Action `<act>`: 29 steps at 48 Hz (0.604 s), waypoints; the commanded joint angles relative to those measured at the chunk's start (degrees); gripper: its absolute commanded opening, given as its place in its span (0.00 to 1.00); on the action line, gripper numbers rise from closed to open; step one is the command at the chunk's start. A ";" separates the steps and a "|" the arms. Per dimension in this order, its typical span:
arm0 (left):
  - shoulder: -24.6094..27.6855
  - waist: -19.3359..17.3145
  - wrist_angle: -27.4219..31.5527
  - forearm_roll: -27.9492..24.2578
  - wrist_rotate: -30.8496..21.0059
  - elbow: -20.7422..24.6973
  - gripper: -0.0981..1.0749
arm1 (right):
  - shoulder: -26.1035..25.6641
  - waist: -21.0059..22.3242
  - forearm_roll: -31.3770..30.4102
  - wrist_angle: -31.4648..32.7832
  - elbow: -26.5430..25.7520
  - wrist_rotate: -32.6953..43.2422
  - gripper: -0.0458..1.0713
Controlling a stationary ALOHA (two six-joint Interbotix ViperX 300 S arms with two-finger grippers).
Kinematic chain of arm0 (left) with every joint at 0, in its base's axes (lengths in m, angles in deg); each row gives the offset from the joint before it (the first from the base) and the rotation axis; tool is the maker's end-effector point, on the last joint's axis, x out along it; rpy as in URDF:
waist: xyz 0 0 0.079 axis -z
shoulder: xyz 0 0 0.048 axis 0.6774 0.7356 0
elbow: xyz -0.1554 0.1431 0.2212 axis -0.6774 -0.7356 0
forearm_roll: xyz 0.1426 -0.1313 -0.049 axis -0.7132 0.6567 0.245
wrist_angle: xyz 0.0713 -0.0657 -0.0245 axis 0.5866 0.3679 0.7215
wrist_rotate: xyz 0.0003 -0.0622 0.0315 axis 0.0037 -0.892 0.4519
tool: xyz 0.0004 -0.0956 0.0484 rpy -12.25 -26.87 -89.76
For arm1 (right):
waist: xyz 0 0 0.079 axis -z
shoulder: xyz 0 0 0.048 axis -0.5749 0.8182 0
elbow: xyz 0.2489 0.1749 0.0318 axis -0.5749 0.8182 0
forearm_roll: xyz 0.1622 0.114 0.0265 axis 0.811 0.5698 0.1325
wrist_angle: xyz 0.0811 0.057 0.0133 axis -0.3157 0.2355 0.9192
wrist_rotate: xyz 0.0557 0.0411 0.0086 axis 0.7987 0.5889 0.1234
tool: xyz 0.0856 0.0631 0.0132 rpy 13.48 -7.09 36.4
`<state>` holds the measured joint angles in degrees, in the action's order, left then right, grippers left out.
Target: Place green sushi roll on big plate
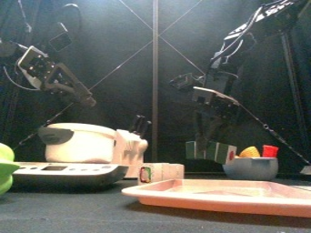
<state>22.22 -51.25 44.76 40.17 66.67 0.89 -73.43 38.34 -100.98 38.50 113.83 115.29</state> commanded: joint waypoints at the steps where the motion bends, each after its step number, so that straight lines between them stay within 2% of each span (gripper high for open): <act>1: -0.09 0.09 -0.53 0.09 -0.09 0.79 0.83 | -2.11 0.44 0.26 0.09 -1.85 0.09 0.60; 6: -0.09 0.09 -0.53 -0.09 0.00 1.05 0.83 | -2.72 0.44 2.11 1.05 -3.16 0.35 0.60; 14: -0.09 0.09 -0.53 0.00 -0.09 0.88 0.83 | -4.22 -0.18 9.67 5.98 -6.42 0.88 0.60; 18: 0.00 0.09 -0.53 0.09 -0.09 0.62 0.83 | -3.69 -1.76 13.54 6.24 -7.29 2.55 0.60; 23: -0.09 0.18 -0.53 0.09 -0.18 0.35 0.83 | -2.55 -4.22 15.03 5.45 -7.12 8.70 0.60; 29: -0.18 0.18 -0.53 0.09 -0.26 0.35 0.83 | -1.32 -7.65 13.01 4.57 -6.33 18.02 0.60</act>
<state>22.22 -51.25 44.76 40.17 66.49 0.54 -74.22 33.07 -86.75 43.77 108.02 128.12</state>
